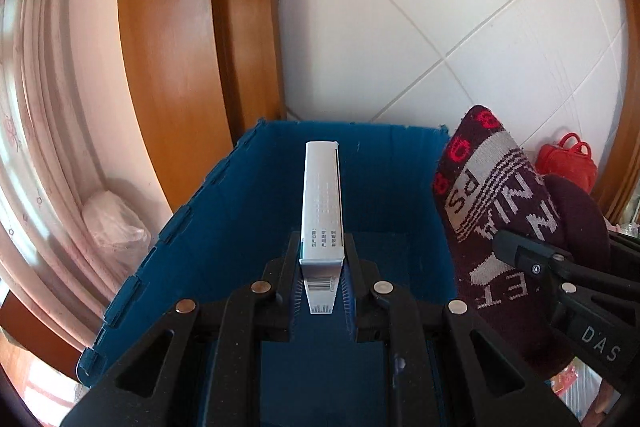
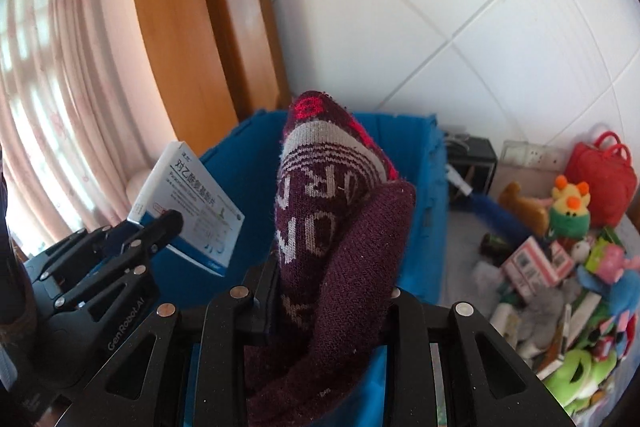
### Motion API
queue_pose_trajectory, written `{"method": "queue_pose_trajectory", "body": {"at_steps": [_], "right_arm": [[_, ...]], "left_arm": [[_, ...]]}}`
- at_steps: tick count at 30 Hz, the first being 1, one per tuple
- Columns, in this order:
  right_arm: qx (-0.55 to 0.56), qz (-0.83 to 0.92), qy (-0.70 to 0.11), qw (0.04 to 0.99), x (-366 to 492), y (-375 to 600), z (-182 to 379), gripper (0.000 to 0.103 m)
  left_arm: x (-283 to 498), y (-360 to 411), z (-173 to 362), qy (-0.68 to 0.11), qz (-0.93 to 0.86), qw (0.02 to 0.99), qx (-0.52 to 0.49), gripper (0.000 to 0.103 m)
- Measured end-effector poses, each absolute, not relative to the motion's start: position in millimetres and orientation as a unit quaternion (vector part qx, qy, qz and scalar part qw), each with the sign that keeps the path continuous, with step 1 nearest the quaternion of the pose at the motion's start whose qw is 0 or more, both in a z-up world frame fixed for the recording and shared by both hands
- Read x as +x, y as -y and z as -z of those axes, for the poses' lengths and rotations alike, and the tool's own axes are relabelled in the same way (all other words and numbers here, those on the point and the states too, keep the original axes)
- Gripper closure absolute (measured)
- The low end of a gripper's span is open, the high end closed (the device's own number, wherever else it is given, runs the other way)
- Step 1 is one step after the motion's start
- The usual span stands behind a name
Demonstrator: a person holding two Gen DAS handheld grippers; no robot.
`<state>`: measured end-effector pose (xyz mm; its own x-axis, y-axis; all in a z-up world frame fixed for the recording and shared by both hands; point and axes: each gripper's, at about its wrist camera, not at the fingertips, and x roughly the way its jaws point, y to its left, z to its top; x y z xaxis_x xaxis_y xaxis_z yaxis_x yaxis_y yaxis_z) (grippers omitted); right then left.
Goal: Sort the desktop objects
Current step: 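Carry the white box and maroon sock into the blue crate and release both, then withdraw both grippers from the crate back to the table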
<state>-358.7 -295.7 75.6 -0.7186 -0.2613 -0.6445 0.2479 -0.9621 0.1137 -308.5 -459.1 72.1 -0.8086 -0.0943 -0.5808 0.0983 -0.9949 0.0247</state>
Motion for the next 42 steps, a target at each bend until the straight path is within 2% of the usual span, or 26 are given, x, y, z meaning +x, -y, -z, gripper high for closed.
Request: {"method": "queue_pose_trajectory", "body": {"at_steps": [9, 17, 20, 23, 24, 28, 31, 42], "right_arm": [[0.406, 0.91, -0.048, 0.072, -393, 322, -27, 0.076], [0.405, 0.91, -0.084, 0.033, -403, 330, -21, 0.073], [0.405, 0.91, -0.085, 0.025, -402, 328, -20, 0.065], [0.391, 0.915, -0.098, 0.015, -395, 334, -27, 0.039], [0.386, 0.917, -0.103, 0.012, -393, 336, -29, 0.027], [0.36, 0.926, -0.113, 0.005, -380, 334, -41, 0.007], [0.34, 0.933, -0.121, -0.003, -366, 331, -48, 0.001], [0.282, 0.954, -0.1, 0.018, -291, 301, -62, 0.0]], "left_arm": [[-335, 496, -39, -0.008, 0.924, 0.057, 0.378, 0.086], [-338, 494, -34, 0.0, 0.914, 0.049, 0.403, 0.085], [-337, 493, -35, -0.006, 0.915, 0.042, 0.402, 0.085], [-333, 496, -34, -0.014, 0.917, 0.042, 0.396, 0.085], [-332, 497, -34, -0.017, 0.917, 0.043, 0.396, 0.085], [-323, 501, -36, -0.028, 0.919, 0.047, 0.391, 0.085], [-311, 503, -40, -0.043, 0.926, 0.046, 0.373, 0.085], [-252, 500, -59, -0.127, 0.952, 0.015, 0.279, 0.085]]}}
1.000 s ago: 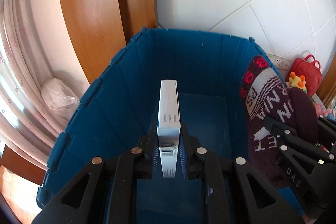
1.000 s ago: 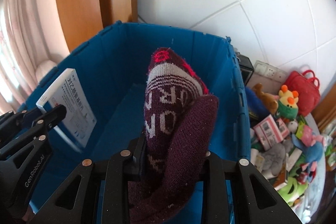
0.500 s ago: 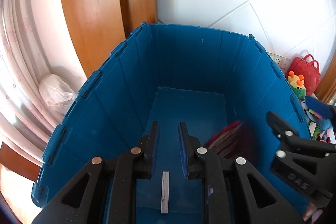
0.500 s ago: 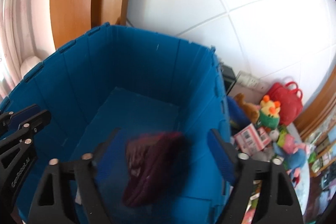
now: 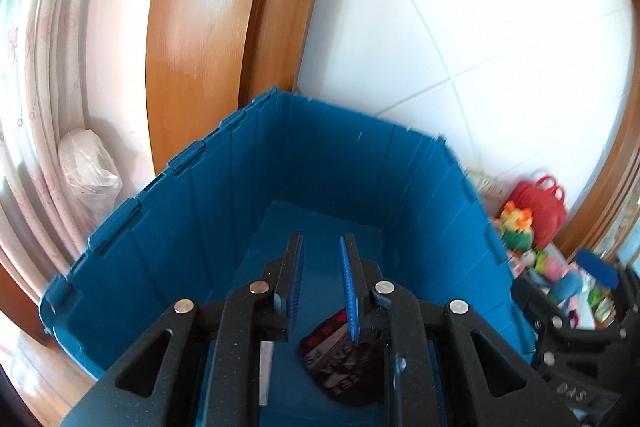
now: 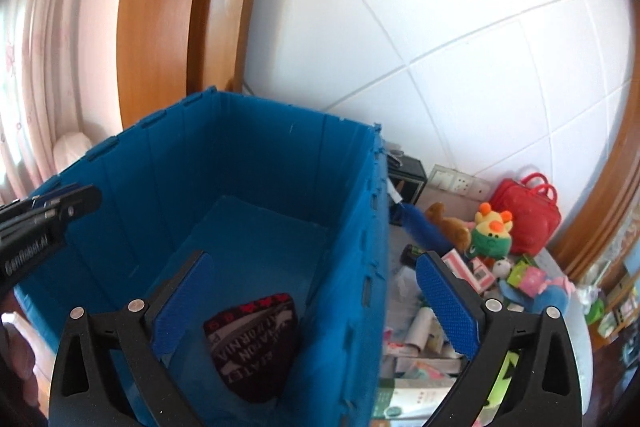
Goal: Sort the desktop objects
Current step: 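Withdraw both grippers from the crate back to the table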
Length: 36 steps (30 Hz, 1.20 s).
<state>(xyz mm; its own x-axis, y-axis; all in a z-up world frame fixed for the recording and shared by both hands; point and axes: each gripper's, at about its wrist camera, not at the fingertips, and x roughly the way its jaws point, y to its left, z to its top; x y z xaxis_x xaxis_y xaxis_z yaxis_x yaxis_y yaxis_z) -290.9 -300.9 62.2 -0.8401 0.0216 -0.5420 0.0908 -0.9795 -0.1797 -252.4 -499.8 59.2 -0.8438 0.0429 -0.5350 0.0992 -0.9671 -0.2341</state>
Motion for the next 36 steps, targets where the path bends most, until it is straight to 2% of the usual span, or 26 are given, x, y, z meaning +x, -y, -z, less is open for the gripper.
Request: {"method": "queue_pose_trajectory", "body": {"at_steps": [3, 5, 8, 10, 17, 27, 31, 36], "right_arm": [[0.265, 0.96, -0.087, 0.018, -268, 280, -61, 0.0], [0.255, 0.964, -0.076, 0.008, -254, 262, -58, 0.0], [0.254, 0.965, -0.054, -0.022, -236, 226, -49, 0.0], [0.26, 0.964, -0.034, -0.054, -226, 195, -43, 0.0], [0.273, 0.949, 0.022, -0.154, -191, 81, -20, 0.0], [0.303, 0.921, 0.055, -0.239, -153, -93, 11, 0.0], [0.334, 0.909, 0.062, -0.243, -148, -168, 29, 0.0], [0.388, 0.891, 0.063, -0.227, -145, -240, 69, 0.0]], "left_arm": [[-242, 490, -61, -0.124, 0.96, 0.014, 0.251, 0.083], [-238, 483, -60, -0.127, 0.963, 0.007, 0.236, 0.066], [-232, 471, -58, -0.14, 0.967, -0.014, 0.214, 0.045], [-230, 460, -58, -0.134, 0.97, -0.024, 0.202, 0.041], [-214, 398, -64, -0.086, 0.984, -0.051, 0.149, 0.04], [-198, 272, -66, -0.061, 0.983, -0.094, 0.148, 0.04], [-211, 196, -43, -0.041, 0.976, -0.097, 0.188, 0.04], [-225, 116, 20, -0.022, 0.958, -0.106, 0.266, 0.04]]}}
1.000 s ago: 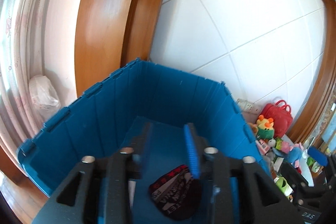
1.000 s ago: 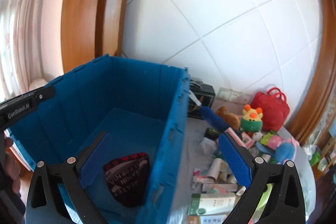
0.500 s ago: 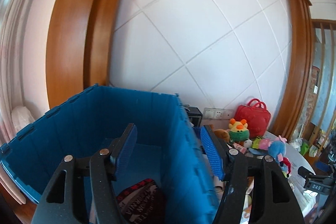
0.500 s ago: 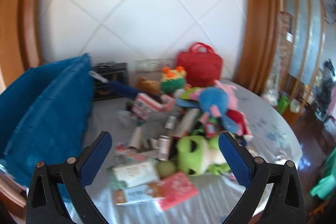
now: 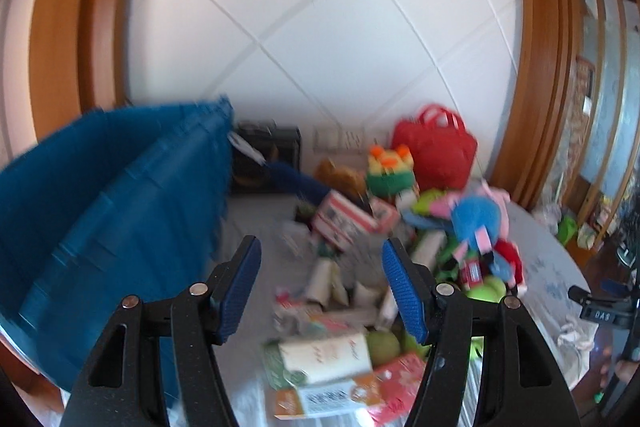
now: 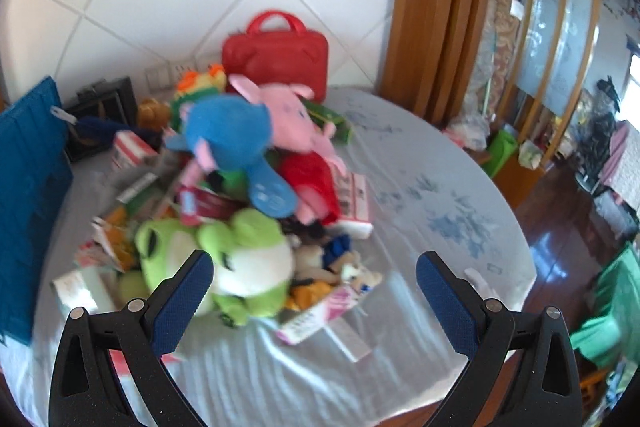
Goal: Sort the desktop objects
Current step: 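Withdraw both grippers from the crate back to the table, then grasp the orange-white ointment box with the left gripper while the right grasps a white tube box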
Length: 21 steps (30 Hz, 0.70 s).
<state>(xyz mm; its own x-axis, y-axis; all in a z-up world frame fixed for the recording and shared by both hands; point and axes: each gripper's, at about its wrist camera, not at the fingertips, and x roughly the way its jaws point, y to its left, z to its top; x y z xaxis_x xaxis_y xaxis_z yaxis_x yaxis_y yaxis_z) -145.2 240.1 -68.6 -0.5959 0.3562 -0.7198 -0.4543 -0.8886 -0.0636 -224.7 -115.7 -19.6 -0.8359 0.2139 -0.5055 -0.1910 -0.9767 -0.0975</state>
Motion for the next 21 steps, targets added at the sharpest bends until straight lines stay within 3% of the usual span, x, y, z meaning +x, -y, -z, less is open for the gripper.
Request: {"method": "queue_pose_trajectory", "body": {"at_steps": [5, 9, 14, 21], "right_arm": [[-0.453, -0.864, -0.083, 0.204, -142, -292, 123, 0.0], [-0.49, -0.845, -0.104, 0.187, -136, -315, 159, 0.0], [-0.517, -0.829, -0.126, 0.175, -134, -327, 191, 0.0], [-0.532, -0.823, -0.123, 0.158, -143, -319, 205, 0.0]], "left_arm": [[-229, 64, 94, 0.003, -0.926, 0.104, -0.363, 0.04], [-225, 67, 144, -0.005, -0.901, 0.077, -0.426, 0.04], [-230, 90, 178, 0.026, -0.879, 0.036, -0.475, 0.04], [-242, 74, 187, 0.046, -0.873, 0.06, -0.482, 0.04]]}}
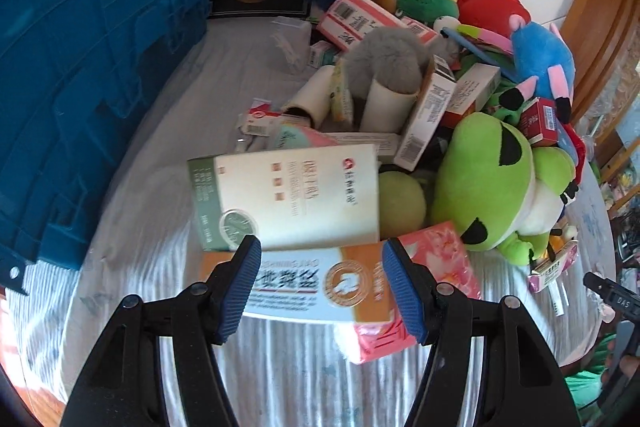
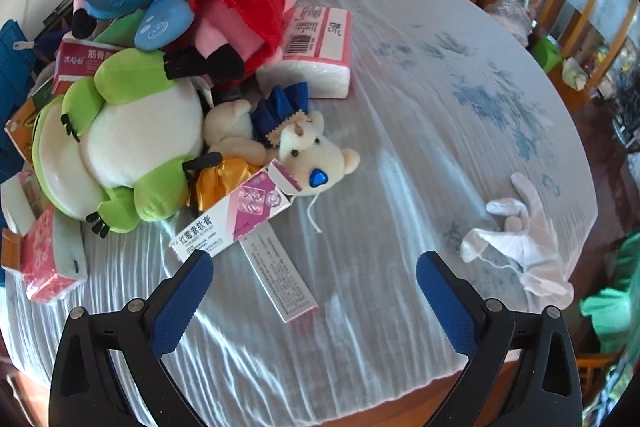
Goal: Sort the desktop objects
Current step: 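Grasp the orange-white ointment box with the left gripper while the right grasps a white tube box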
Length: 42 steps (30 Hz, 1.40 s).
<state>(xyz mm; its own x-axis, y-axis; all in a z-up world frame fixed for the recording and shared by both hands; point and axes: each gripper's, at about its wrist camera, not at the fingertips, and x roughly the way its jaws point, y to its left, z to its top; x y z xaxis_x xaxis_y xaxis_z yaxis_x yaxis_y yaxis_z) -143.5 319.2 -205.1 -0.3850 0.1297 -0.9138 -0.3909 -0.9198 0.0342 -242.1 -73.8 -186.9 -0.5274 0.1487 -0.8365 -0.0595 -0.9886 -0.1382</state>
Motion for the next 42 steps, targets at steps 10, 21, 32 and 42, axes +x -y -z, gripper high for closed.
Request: {"method": "queue_pose_trajectory", "body": {"at_steps": [10, 21, 32, 42], "right_arm": [[-0.558, -0.813, -0.108, 0.127, -157, -305, 228, 0.0], [-0.585, -0.798, -0.094, 0.112, -153, -302, 248, 0.0], [-0.594, -0.796, -0.081, 0.086, -162, -291, 258, 0.0], [-0.591, -0.801, -0.05, 0.083, -167, -285, 255, 0.035]], "left_arm": [[-225, 93, 222, -0.001, -0.853, 0.034, -0.52, 0.034], [-173, 130, 241, 0.02, -0.818, 0.014, -0.575, 0.034], [-201, 150, 239, 0.112, -0.815, -0.076, -0.563, 0.031], [-217, 151, 265, 0.11, -0.806, -0.081, -0.575, 0.037]]}}
